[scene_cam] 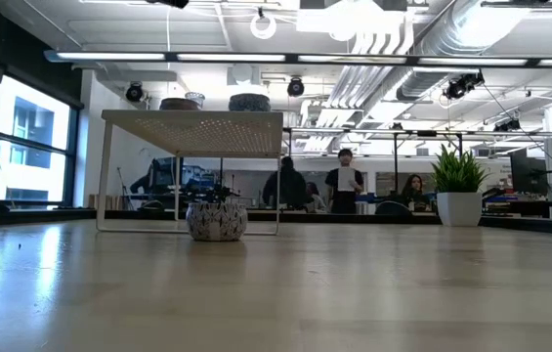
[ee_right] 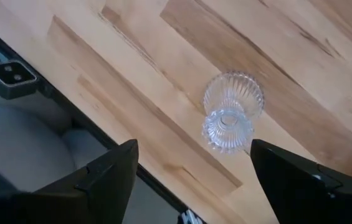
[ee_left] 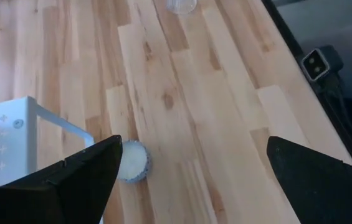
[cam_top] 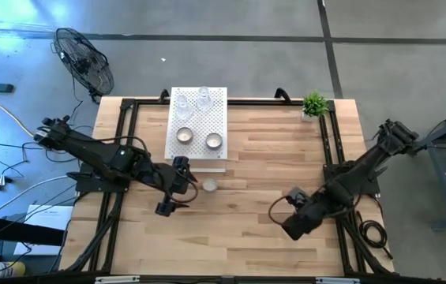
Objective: Pick & Place candle stick holders
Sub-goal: Put the transparent candle holder on the shelf
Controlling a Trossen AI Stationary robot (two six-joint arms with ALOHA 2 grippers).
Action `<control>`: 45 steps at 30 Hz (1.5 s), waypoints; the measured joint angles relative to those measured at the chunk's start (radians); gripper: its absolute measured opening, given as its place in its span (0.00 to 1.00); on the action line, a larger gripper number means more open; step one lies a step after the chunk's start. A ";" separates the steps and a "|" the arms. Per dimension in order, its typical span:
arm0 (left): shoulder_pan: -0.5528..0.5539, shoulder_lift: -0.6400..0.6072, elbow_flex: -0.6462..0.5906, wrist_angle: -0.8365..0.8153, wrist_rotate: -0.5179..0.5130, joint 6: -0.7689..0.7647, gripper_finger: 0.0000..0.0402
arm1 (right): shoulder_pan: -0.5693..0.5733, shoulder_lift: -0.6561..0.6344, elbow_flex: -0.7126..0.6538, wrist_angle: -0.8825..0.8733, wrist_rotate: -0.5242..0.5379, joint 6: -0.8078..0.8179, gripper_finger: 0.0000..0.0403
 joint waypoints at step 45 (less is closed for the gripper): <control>0.000 -0.002 0.000 0.007 0.007 -0.015 0.98 | 0.078 0.218 -0.001 -0.002 0.049 0.143 0.73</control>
